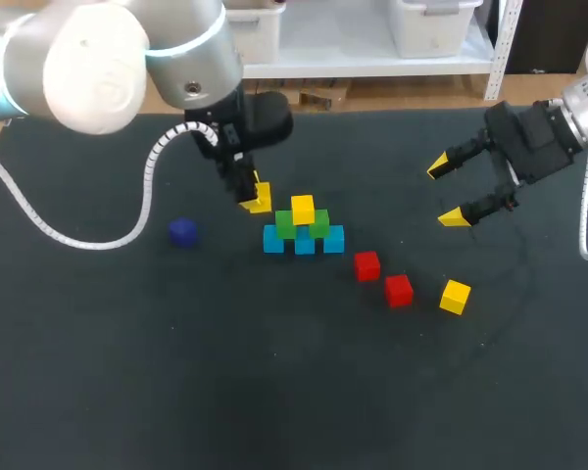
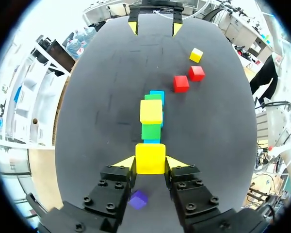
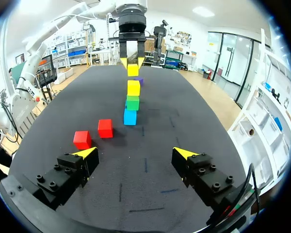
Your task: Place the blue cubes, place green cubes on the blue cubes, place the yellow cubes on the green cubes, then place the red cubes on the yellow cubes, and place purple cube on the red cubes.
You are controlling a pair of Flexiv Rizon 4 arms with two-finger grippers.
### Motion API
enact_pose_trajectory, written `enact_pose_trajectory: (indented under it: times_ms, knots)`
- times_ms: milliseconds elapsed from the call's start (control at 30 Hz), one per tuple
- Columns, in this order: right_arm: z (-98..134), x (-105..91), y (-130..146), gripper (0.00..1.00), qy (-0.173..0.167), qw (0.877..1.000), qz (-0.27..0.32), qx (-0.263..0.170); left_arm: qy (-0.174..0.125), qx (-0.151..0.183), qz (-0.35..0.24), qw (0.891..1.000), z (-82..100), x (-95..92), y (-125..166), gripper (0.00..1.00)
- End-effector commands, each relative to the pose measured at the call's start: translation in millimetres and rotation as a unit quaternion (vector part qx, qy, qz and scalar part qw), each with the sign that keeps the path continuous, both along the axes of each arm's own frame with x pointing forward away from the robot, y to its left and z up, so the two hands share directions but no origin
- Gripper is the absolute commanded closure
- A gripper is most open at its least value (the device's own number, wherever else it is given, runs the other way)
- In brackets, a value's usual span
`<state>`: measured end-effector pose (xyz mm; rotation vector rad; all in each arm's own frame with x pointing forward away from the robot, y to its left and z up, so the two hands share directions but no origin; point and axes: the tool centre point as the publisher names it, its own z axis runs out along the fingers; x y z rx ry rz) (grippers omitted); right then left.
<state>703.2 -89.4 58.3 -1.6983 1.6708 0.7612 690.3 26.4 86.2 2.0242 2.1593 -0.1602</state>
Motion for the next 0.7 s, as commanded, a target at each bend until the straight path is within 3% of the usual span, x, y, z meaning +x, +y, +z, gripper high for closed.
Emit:
enact_pose_trajectory:
  times_ms: [33, 433, 700]
  knots:
    - [0, -0.2, 0, 0.0, -0.001, 1.0, 0.0, 0.001, 0.01, 0.005, -0.003, 1.0, -3.6, 6.5, -5, 1.0]
    - [0, -0.2, 0, 0.0, -0.001, 1.0, 0.0, 0.001, 0.024, 0.027, -0.012, 0.999, -6.7, 6.3, -14, 1.0]
    - [0, -0.2, 0, 0.0, -0.001, 1.0, 0.0, 0.001, 0.027, 0.016, -0.006, 0.999, -11.9, 6.9, -20, 1.0]
